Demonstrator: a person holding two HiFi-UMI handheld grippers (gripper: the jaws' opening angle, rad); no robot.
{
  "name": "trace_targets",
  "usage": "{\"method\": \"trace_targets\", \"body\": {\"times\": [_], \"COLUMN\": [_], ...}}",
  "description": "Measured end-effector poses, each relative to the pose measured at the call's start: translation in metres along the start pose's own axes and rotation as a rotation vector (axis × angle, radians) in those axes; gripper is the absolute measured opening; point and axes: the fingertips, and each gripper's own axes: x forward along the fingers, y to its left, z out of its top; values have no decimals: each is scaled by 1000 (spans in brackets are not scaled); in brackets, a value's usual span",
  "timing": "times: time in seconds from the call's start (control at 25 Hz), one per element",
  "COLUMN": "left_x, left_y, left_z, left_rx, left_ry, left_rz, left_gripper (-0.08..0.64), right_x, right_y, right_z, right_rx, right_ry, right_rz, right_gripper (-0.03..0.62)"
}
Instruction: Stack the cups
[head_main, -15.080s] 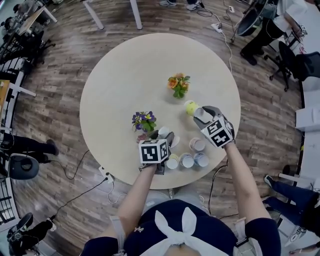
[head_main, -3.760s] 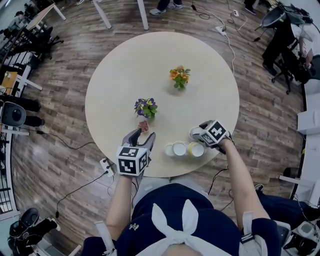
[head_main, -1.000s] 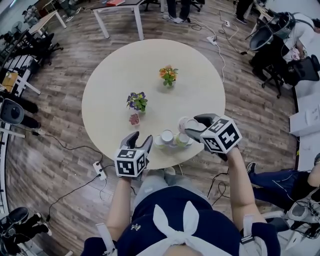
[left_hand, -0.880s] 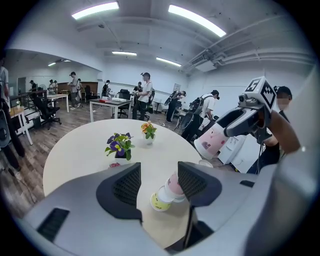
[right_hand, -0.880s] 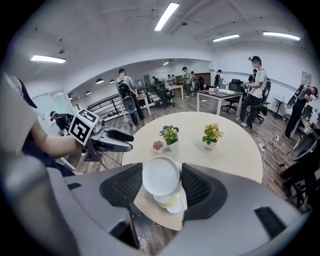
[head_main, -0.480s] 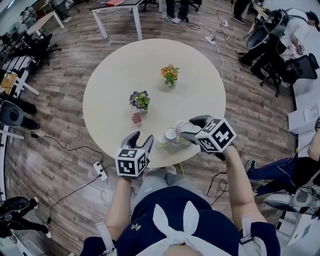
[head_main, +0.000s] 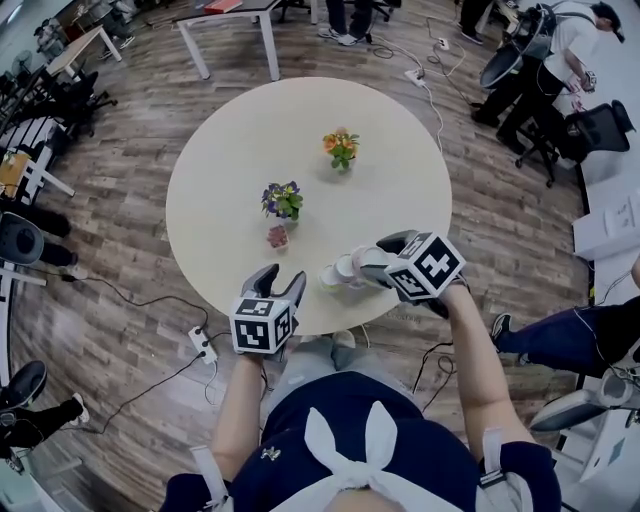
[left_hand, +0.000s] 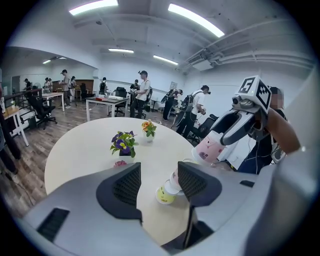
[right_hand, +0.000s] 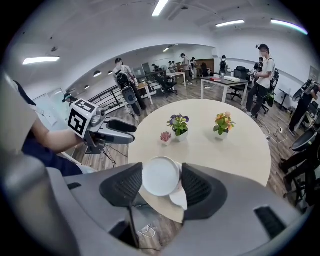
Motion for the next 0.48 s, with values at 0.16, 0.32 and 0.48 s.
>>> {"method": "trace_targets", "body": {"times": [0.16,0.32,0.48], "left_x": [-1,-1,-1], "left_y": [3,4,6], "left_z": [1,1,1], "left_rx": [4,11,14], "left_ry": [2,8,13], "left_rz": [-11,-23,-37], "left_gripper": [239,239,239], "right_x": [5,9,10], "right_y": [1,2,1], "right_z": [-2,-6,-3], "right_rx": [5,28,35], "right_ry": [31,50,45], "right_rz": [-7,-6,-16], "right_gripper": [250,250,250]}}
